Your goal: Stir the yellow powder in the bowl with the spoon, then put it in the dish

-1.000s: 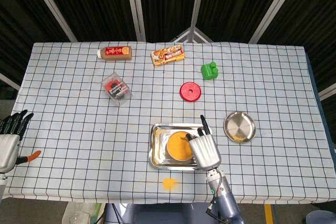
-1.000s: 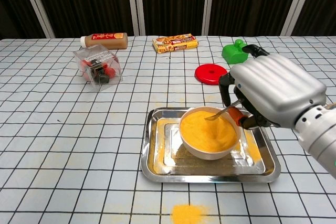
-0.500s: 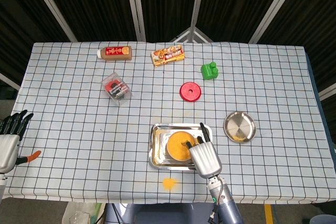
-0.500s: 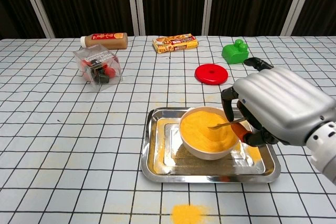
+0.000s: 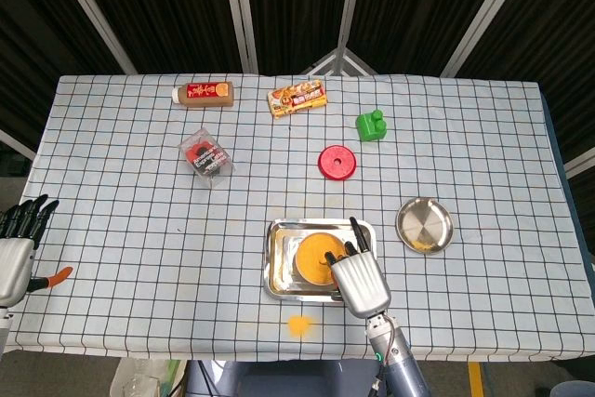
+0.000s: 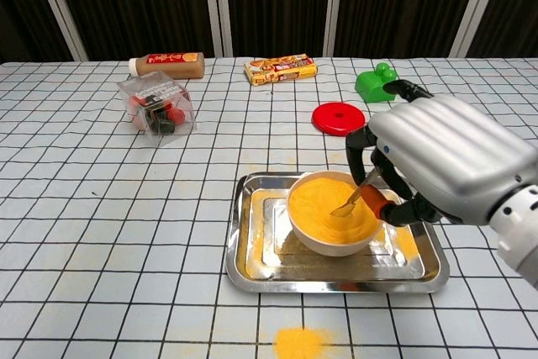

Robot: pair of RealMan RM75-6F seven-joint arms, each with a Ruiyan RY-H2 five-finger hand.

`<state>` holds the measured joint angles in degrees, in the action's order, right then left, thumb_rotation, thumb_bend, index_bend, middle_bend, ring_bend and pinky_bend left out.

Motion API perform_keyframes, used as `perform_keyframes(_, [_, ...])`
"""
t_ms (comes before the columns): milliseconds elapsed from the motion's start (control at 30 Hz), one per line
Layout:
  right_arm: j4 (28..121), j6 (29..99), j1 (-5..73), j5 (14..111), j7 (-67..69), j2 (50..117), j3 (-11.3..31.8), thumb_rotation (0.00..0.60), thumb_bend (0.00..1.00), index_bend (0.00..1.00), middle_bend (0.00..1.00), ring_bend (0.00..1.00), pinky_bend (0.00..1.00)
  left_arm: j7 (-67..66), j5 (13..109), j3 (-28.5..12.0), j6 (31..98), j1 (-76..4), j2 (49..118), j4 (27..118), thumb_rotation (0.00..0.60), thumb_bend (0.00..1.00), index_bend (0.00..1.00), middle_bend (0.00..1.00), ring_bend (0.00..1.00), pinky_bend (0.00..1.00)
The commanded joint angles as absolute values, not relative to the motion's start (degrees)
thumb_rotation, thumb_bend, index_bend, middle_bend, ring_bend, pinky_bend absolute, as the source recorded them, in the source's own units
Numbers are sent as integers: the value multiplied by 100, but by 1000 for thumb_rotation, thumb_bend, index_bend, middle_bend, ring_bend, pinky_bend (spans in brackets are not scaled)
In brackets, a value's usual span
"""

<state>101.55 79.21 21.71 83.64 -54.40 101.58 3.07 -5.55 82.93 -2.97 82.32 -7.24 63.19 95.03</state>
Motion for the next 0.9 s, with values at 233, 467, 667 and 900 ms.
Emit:
perform_keyframes(233, [9855, 7894, 2311, 8503, -5099, 10250, 605, 600, 762, 923, 797, 452, 0, -557, 8293, -302, 8223, -734, 6331, 9475, 600, 0, 0, 0, 0, 0])
perform_keyframes(467, [9607, 7856, 2397, 8506, -4934, 10342, 761, 600, 762, 923, 796, 452, 0, -565, 8293, -300, 8225, -732, 6334, 9472, 600, 0, 0, 0, 0, 0])
perform_keyframes(667, [9419, 7842, 2416, 8421, -4850, 10396, 834, 600, 761, 923, 797, 452, 0, -593, 8287, -289, 8199, -738, 6342, 9468, 600, 0, 0, 0, 0, 0])
perform_keyframes(900, [9424, 7814, 2370, 8318, -4816, 10377, 761, 600, 761, 923, 797, 452, 0, -607, 8286, -284, 8197, -737, 6345, 9474, 600, 0, 0, 0, 0, 0])
